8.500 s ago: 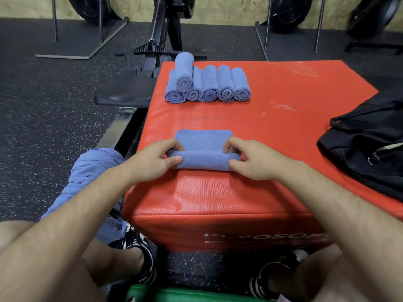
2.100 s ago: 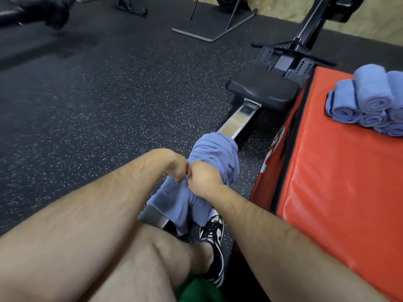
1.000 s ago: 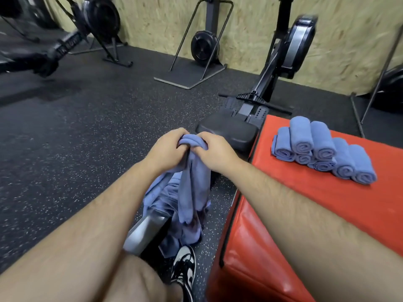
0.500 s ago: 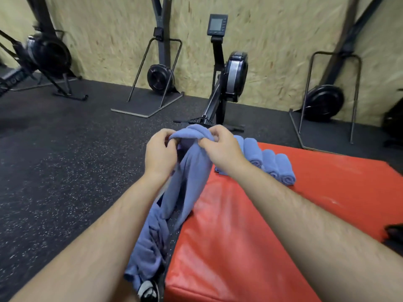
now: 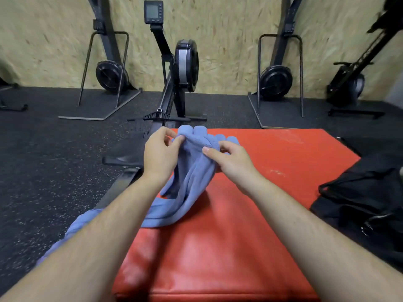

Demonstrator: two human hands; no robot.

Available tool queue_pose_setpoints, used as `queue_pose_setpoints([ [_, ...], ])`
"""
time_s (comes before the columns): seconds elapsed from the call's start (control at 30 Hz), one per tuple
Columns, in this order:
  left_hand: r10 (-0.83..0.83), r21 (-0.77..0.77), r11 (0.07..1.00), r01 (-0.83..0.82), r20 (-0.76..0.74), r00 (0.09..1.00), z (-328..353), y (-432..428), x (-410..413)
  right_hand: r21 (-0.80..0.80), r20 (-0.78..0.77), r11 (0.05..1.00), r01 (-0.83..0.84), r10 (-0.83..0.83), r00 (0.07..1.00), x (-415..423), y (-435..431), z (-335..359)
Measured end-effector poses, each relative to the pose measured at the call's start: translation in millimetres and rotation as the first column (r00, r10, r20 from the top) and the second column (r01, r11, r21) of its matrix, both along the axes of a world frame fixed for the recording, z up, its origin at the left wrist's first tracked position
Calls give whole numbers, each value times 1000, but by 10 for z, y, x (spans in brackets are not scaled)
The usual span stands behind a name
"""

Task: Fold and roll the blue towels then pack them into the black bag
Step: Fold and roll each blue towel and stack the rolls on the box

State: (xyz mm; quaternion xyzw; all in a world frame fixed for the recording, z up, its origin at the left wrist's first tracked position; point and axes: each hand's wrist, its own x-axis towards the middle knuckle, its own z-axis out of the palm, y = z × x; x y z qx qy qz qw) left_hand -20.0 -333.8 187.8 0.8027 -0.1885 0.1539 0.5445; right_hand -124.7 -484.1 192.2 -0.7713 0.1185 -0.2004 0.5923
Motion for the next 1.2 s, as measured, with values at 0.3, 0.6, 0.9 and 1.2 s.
queue_pose_setpoints([
  [0.3, -508, -399, 860, 317, -618, 601, -341, -426, -153, 220, -60, 973, -70, 85, 995, -100, -124, -308],
  [0.6, -430, -414, 884, 219, -533, 729, -315, -427, -45, 229, -78, 971, 68, -51, 996, -18, -252, -389],
  [0.9, -430, -349, 893, 283, -478, 766, -487, -339, -107, -51, -86, 996, 80, -84, 993, 44, -229, -501],
  [1.2, -549, -554, 800, 231, -520, 655, -373, -220, 75, -296, -63, 933, 204, -232, 971, 216, -245, -494],
])
